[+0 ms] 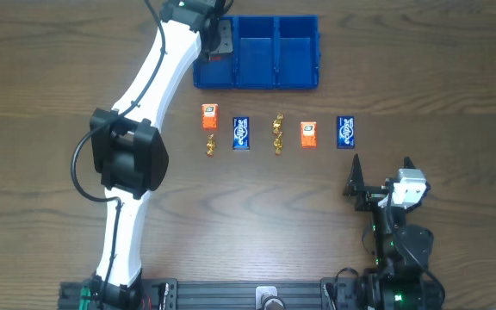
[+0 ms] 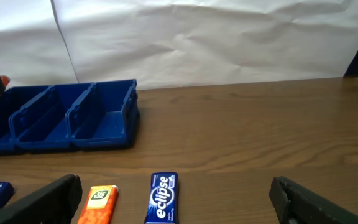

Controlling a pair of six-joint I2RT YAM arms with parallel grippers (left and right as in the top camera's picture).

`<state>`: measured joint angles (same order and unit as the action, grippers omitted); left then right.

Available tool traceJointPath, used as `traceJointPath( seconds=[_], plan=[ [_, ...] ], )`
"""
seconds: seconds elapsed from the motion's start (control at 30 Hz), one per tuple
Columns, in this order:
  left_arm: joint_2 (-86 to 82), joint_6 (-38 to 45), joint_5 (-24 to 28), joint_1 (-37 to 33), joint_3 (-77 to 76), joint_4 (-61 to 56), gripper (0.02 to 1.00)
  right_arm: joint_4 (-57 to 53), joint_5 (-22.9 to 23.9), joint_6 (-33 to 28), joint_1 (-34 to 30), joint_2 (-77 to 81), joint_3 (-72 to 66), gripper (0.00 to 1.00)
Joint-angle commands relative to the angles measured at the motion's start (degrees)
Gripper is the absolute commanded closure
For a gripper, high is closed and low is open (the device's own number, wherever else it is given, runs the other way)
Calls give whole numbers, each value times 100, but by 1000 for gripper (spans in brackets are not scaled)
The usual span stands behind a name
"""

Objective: Sort Candies Into Trays

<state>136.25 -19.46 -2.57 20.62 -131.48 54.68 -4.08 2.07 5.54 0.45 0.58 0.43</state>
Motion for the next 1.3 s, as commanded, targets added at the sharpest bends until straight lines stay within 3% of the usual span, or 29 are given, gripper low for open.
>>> traceJointPath(
  seconds=[0.03, 0.07, 0.1, 0.13, 0.17, 0.2, 0.5, 0.77, 1.03, 1.3],
  plan=[
    [-59, 168, -210, -35, -116, -7, 549, -57, -28, -48, 17, -42, 2, 1],
    [-59, 168, -238, -35, -116, -7, 505, -57, -28, -50, 17, -42, 2, 1],
    [-59, 170, -251, -35, -116, -7, 402, -57, -28, -48, 17, -42, 2, 1],
    [-59, 173, -258, -39, -116, -9, 290, -57, -28, -48, 17, -42, 2, 1],
    [-59, 170, -321, -39, -116, -33, 115, -57, -28, -48, 17, -42, 2, 1],
    [-61, 168, -319, -39, -116, -50, 77, -57, -28, -48, 17, -42, 2, 1],
    [-1314, 98, -494, 387, 262, 564, 75, -57, -28, -48, 17, -42, 2, 1],
    [-3289, -310, -538, 538, 4127, -955, 91, -57, -28, -48, 17, -42, 2, 1],
    [-2944, -389, -289, 485, 5331, -1768, 112, -57, -28, -48, 17, -42, 2, 1],
    [-2280, -457, -157, 492, 5348, -2186, 126, -57, -28, -48, 17, -42, 2, 1]
  ],
)
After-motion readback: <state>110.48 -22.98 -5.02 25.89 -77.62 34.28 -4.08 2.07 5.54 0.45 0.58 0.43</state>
